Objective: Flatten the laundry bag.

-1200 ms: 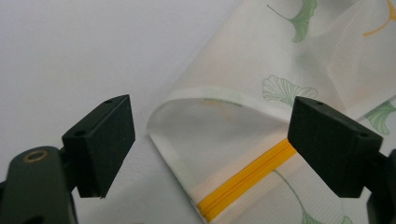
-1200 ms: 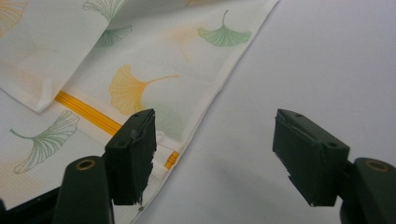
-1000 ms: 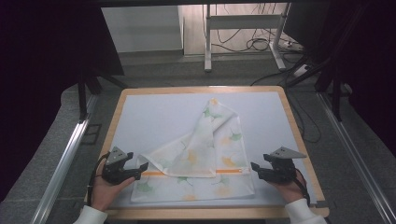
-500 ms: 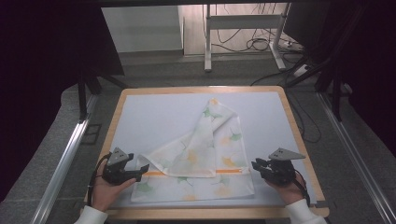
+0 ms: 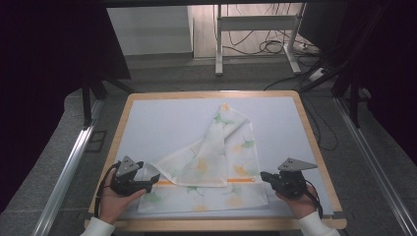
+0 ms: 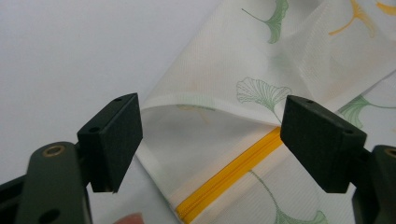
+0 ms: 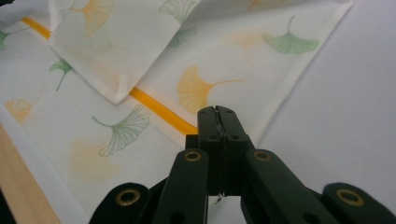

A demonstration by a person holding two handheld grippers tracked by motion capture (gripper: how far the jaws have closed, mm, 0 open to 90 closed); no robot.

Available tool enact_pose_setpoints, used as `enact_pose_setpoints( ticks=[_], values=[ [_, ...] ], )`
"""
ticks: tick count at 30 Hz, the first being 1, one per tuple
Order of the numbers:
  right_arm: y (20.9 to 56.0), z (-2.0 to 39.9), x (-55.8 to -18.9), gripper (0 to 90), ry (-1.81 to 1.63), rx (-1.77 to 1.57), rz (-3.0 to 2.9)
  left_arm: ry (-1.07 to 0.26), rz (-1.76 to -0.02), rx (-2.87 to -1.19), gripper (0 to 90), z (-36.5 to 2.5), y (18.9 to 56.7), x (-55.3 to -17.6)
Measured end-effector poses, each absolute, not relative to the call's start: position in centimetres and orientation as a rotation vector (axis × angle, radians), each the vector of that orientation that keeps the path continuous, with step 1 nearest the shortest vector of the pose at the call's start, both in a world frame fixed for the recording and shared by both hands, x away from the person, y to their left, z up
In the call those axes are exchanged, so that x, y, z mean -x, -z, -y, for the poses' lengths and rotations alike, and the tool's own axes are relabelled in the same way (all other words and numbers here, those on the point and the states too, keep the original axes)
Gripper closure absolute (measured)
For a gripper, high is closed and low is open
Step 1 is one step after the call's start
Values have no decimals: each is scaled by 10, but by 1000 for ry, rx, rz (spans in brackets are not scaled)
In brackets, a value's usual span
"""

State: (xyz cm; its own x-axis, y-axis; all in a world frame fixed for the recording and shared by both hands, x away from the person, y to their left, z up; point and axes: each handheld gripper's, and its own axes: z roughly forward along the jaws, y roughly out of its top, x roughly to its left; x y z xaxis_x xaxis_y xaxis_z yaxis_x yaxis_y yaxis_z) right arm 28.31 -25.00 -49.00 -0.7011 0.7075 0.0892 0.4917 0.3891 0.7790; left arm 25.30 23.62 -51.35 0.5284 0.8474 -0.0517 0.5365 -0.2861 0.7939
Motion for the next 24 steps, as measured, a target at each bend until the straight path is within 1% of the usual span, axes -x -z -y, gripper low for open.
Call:
enact_pose_setpoints(
  ticks=[15, 24],
  values=[
    [502, 222, -279, 893, -1164, -1012, -2530, -452, -1093, -1976, 215, -224, 513, -253],
    [510, 210, -280, 893, -1122, -999, -2589, -441, -1026, -1990, 217, -207, 506, -251]
  ],
)
